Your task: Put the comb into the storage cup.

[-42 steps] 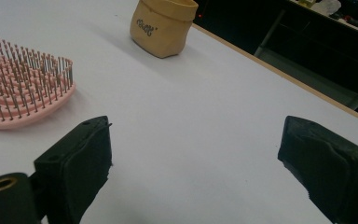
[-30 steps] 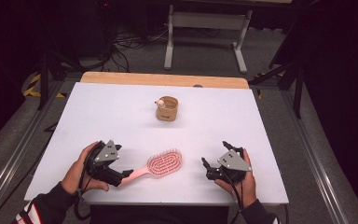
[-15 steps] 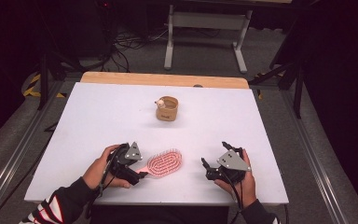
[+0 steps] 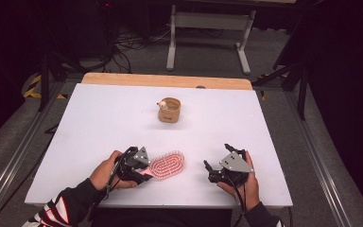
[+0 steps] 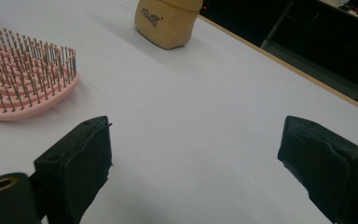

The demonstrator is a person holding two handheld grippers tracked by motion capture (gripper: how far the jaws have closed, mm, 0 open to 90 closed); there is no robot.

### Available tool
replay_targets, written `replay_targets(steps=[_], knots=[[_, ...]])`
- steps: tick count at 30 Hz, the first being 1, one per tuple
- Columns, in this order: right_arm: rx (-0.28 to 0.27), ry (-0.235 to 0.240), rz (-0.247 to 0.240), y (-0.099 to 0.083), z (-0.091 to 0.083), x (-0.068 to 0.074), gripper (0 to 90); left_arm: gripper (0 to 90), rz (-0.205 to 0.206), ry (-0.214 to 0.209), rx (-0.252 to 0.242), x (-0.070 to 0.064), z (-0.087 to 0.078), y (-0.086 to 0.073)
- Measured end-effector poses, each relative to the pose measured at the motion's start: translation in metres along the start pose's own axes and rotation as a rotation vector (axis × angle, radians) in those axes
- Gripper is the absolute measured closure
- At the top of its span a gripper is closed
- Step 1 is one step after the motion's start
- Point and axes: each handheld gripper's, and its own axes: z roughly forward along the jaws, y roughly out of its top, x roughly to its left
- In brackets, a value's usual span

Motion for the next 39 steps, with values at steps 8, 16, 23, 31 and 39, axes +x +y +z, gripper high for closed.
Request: replay_targets(steps=[8,16,23,31,39], knots=[[0.003,0.006,-0.01,0.0,0.0,0.001,9.9,69.1,0.001,-0.001,-0.004,0.001,0.0,0.0],[0.004,0.008,-0.013,0.0,0.001,0.002,9.7,69.6,0.019,0.047,-0.053,-0.003,0.001,-0.003],[-0.006,0.008,-0.002,0.001,-0.001,0.0,9.5,69.6,0.013,0.177,-0.115,-0.002,-0.001,-0.005],[-0.022,0.007,-0.003,0.005,-0.001,0.003,9.5,69.7,-0.013,0.23,-0.222,0.001,-0.009,-0.012],[-0.031,0.054,0.015,0.017,0.005,0.009,8.9,69.7,-0.049,0.286,-0.314,0.001,-0.015,-0.014]])
